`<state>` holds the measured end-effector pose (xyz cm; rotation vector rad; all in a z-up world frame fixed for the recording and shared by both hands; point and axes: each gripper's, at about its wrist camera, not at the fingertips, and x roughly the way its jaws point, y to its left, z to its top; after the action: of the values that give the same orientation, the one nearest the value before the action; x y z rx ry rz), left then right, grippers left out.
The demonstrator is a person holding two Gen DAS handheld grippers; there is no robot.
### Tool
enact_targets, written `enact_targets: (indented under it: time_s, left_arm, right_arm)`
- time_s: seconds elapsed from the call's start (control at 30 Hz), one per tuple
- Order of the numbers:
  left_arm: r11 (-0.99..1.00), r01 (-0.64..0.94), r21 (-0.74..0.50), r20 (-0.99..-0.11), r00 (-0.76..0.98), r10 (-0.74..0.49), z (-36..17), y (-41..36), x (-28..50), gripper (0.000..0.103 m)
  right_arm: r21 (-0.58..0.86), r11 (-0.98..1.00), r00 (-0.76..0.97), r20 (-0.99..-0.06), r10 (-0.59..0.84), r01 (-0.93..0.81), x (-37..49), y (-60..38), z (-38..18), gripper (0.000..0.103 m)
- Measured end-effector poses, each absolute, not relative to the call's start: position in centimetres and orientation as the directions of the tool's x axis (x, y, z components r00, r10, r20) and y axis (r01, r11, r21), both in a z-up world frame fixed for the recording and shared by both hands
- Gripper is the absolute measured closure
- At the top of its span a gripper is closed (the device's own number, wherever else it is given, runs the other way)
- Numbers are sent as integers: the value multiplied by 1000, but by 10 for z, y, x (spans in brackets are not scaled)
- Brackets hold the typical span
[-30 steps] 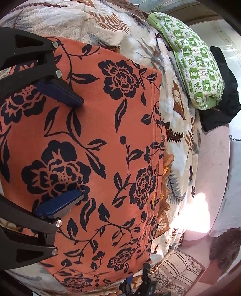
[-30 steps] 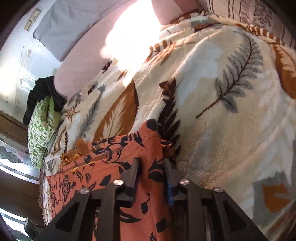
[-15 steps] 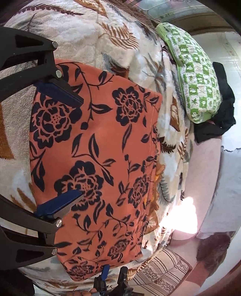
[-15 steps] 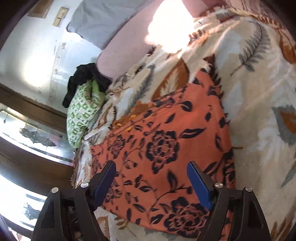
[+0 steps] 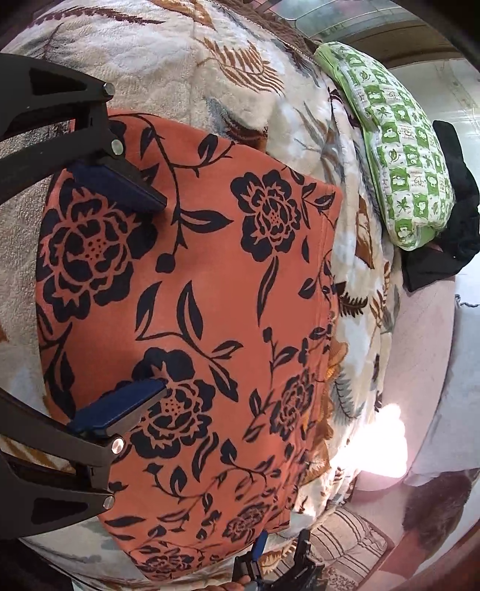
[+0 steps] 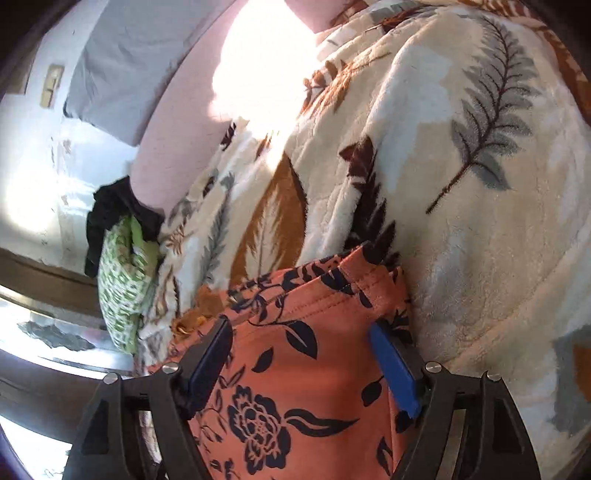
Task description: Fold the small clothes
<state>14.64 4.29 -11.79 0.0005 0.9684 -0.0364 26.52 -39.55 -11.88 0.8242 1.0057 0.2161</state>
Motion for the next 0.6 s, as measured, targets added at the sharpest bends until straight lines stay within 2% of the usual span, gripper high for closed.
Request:
enact_targets:
  time_s: [0.23, 0.4, 0.43, 0.47, 0.5, 0.57, 0.6]
  left_arm:
    - [996, 35, -84, -789, 608, -88, -89, 46, 119, 12]
    - [995, 39, -95, -763, 639, -98, -63, 50, 85, 12]
    - [995, 33, -97, -764, 639, -96, -59, 51, 79, 12]
    - [995, 29, -100, -763, 640, -95, -56, 52, 74, 12]
    - [994, 32, -102, -753, 651, -98, -53, 53, 67, 12]
    - [997, 22, -76, -759, 648, -72, -54, 55, 59, 12]
    - [997, 20, -79, -763, 642, -73, -54, 56, 56, 12]
  right_arm:
    - [627, 779, 655, -588, 474, 0, 161, -359, -11, 23]
    - [543, 829, 822, -406, 399, -134, 82, -337, 95, 22]
    - [519, 840, 849, -365, 382, -155, 65, -333, 110, 16]
    - [509, 846, 866, -341, 366, -158, 50, -330, 117, 6]
    - [509, 847, 876, -327, 355, -153, 36, -327, 115, 2]
    - [544, 826, 867, -329, 374, -149, 11, -322, 88, 0]
    - [587, 802, 845, -366, 390, -116, 5, -321, 63, 0]
